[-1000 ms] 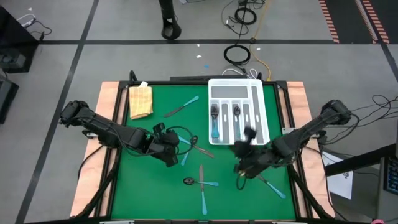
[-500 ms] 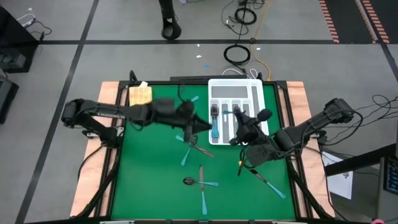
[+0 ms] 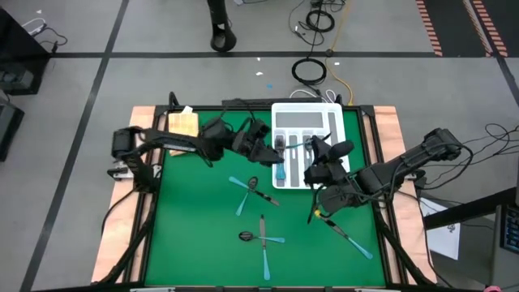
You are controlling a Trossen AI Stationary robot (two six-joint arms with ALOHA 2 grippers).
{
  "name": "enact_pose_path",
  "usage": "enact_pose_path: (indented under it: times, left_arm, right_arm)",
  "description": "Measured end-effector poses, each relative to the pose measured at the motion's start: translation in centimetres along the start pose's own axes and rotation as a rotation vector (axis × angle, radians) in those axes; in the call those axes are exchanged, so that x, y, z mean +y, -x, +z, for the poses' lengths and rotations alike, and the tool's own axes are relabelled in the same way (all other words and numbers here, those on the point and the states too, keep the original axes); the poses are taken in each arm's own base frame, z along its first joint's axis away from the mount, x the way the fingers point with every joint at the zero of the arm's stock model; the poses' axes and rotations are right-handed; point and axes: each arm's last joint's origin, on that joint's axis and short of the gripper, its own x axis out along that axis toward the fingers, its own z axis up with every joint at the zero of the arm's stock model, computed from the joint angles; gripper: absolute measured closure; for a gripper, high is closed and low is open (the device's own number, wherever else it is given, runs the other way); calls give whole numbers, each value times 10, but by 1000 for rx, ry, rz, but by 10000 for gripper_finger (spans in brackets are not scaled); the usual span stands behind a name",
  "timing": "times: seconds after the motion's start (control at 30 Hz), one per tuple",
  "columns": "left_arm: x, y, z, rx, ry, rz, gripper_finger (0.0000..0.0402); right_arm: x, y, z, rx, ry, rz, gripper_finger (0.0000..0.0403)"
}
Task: Sort silverware
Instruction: Put the blue spoon into the silverware organizer
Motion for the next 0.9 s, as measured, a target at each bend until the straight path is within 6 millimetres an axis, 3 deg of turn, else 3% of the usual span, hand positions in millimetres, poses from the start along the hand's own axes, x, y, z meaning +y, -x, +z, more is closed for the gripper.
enact_pose_path:
  times: [0.27,0.47,0.7,0.83,0.9]
  left_arm:
    - [18,3,-8,30,289,-219,336]
    - [24,4,-9,78,278,-196,336]
    - [37,17,6,31,170,-153,336]
    - [47,27,17,-62,112,-137,336]
    - [55,30,20,-111,121,-127,336]
  right_arm:
    - [-7,3,2,-12,259,5,403]
    - [-25,0,6,-1,190,1,403]
    - [-43,0,12,-2,158,3,403]
    - [-65,-1,19,-5,106,6,403]
    - [-81,-6,23,14,-37,-1,403]
